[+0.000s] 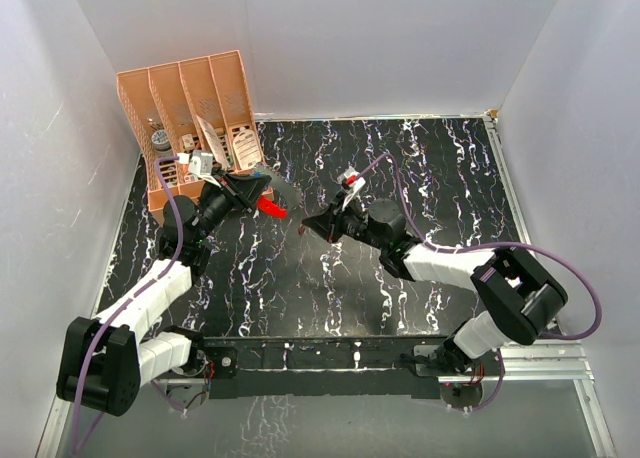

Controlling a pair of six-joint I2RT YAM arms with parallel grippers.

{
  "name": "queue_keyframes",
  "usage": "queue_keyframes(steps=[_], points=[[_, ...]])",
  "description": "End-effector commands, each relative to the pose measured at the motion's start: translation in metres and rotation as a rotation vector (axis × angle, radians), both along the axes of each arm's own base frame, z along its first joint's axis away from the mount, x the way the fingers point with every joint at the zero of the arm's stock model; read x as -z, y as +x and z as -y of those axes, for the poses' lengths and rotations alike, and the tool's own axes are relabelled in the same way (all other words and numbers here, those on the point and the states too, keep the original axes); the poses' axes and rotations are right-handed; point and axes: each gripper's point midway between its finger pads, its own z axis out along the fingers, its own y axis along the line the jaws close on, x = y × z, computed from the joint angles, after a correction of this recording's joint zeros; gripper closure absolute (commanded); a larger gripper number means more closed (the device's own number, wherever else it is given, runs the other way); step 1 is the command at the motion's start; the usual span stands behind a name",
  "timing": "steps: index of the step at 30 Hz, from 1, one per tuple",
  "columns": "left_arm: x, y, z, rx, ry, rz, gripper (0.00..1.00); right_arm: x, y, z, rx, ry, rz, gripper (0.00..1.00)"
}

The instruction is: Put the keys on the keyring

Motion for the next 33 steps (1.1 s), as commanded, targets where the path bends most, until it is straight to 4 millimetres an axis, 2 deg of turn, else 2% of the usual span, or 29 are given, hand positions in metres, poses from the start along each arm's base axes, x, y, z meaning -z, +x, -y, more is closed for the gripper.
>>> queue_keyframes(steps=[1, 7, 33], points=[[-0.035, -0.002, 0.000, 0.006, -0.031, 0.100, 1.00, -0.044, 0.011, -0.007, -0.001, 0.095, 0.096, 1.00], [-0.035, -0.002, 0.000, 0.006, -0.032, 0.101, 1.00, -0.048, 0.015, -0.008, 0.008, 0.106, 0.104, 1.00], [-0.037, -0.004, 0.000, 0.010, -0.033, 0.105, 1.00, -0.046, 0.031, 0.004, 0.037, 0.145, 0.074, 1.00]])
